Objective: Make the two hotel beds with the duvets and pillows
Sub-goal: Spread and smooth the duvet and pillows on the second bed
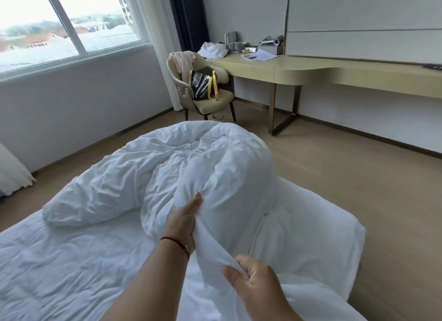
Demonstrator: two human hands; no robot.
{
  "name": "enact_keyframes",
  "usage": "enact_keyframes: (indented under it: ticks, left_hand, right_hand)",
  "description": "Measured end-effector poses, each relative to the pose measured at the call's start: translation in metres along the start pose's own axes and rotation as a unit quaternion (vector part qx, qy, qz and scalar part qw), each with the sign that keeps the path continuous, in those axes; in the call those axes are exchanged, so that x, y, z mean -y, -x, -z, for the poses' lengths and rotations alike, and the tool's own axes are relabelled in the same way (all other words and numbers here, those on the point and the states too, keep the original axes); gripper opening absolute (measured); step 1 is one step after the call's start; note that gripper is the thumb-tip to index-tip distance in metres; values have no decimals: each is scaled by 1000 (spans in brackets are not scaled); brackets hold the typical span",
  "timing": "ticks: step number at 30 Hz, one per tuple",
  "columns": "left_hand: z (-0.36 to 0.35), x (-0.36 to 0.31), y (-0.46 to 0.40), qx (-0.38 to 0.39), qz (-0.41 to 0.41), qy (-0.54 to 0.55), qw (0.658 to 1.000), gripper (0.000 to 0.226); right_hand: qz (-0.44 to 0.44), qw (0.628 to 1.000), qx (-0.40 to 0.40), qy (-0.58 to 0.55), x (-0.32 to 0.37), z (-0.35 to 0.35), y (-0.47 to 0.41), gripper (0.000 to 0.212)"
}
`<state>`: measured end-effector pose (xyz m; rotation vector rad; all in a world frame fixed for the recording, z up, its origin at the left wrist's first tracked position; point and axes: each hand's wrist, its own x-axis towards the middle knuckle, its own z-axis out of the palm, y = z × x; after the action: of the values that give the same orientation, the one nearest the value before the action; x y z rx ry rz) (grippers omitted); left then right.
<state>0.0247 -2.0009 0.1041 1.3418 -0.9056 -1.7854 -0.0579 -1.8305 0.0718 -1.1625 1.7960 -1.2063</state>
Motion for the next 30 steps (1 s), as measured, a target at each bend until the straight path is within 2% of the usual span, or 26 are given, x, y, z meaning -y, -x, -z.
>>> enact_keyframes:
  ticks: [5, 11, 14, 17, 19, 22, 25, 27, 30]
  left_hand:
    - [63, -27, 30, -31, -27, 36, 999, 35]
    - [189, -64, 73, -100, -37, 70, 992, 47]
    - [265, -78, 103, -141, -67, 80, 985, 61]
    - [349, -79, 138, -177, -100, 85, 975, 85]
    - [396, -78, 174, -201, -109, 81, 970, 86]
    - [460, -68, 225, -260, -122, 32, 957, 65]
    - [509, -39, 252, -293, -78, -94, 948, 75]
    - [527, -18, 259, -282, -27, -178, 942, 58]
    - [530, -1, 256, -254, 19, -218, 942, 60]
  right_hand:
    - [24, 998, 53, 1, 36, -41, 17, 19]
    - [93, 989, 113, 17, 106, -122, 57, 25]
    - [124, 981, 144, 25, 140, -172, 86, 28]
    - [143, 976, 162, 26, 165, -226, 124, 49]
    - [144, 972, 184, 31, 178, -260, 153, 48]
    - [140, 960, 238, 48, 191, -310, 193, 37]
    - [114, 960, 252, 49, 186, -349, 217, 27]
    - [72, 975, 209, 28, 175, -356, 213, 31]
    - [10, 992, 123, 33, 158, -344, 183, 30]
